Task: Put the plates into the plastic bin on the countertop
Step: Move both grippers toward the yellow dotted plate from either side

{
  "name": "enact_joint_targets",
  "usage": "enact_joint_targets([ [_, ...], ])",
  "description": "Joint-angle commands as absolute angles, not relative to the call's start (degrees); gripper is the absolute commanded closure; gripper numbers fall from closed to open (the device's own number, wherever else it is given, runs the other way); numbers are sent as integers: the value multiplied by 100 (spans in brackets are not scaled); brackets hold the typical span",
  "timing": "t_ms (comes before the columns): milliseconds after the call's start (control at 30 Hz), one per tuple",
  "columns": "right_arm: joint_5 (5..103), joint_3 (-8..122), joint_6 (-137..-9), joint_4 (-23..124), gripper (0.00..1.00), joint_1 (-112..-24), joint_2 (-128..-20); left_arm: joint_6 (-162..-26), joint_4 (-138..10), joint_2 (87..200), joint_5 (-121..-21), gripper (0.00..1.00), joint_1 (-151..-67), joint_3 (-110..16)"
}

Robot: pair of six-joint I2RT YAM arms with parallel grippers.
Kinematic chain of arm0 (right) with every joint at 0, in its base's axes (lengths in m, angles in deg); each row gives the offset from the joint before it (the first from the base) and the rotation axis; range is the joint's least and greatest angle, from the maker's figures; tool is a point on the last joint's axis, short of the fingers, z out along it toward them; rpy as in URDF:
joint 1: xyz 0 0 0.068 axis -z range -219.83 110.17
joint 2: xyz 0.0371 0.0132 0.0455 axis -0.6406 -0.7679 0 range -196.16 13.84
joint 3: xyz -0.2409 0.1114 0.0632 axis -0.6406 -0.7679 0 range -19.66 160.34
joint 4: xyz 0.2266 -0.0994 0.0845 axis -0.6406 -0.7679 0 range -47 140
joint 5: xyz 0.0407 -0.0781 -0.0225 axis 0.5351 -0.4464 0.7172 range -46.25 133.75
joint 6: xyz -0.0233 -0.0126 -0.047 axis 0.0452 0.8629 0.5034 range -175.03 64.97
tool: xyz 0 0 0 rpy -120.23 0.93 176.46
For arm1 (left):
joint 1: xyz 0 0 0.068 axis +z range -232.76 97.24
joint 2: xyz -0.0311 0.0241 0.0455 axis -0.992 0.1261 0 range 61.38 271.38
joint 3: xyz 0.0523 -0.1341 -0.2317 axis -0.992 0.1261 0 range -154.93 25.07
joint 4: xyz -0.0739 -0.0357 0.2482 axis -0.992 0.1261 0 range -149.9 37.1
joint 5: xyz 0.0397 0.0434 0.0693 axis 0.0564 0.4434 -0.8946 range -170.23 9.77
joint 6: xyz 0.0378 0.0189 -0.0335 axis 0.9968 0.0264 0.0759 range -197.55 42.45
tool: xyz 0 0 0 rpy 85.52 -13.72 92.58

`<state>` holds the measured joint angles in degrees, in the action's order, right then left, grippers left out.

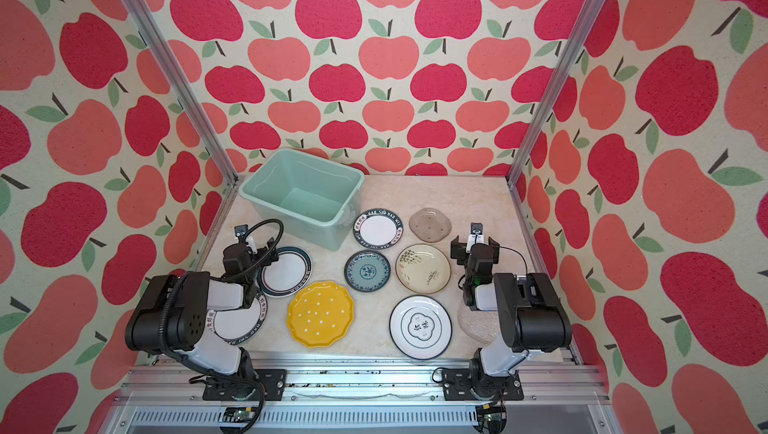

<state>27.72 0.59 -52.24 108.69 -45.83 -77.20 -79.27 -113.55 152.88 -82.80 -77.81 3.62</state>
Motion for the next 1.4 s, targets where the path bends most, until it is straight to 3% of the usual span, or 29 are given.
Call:
enact_joint_targets([
  [0,2684,30,-5222,10978,1,-4565,-7766,-7825,-11523,15366,-8358,1,-7805,336],
  [900,2632,37,-5222,10980,1,-4568,-7730,-7844,-11511,15292,-8436,1,-7808,345],
  [1033,2763,193,-5100,10266,1,-4627,-7215,-7707,-9857,14239,-8881,1,-8058,-115],
  [1200,3281,652,-5277,8471,1,-4662,-5794,-8211,-7145,12544,-9029,1,-8421,-1141],
  [1333,3634,1441,-7718,6155,1,-4425,-4695,-10410,-4517,11557,-8077,1,-8087,-2278],
  [1367,4285,1598,-8227,5746,1,-4210,-4525,-11054,-4071,11414,-7623,1,-7855,-2409],
])
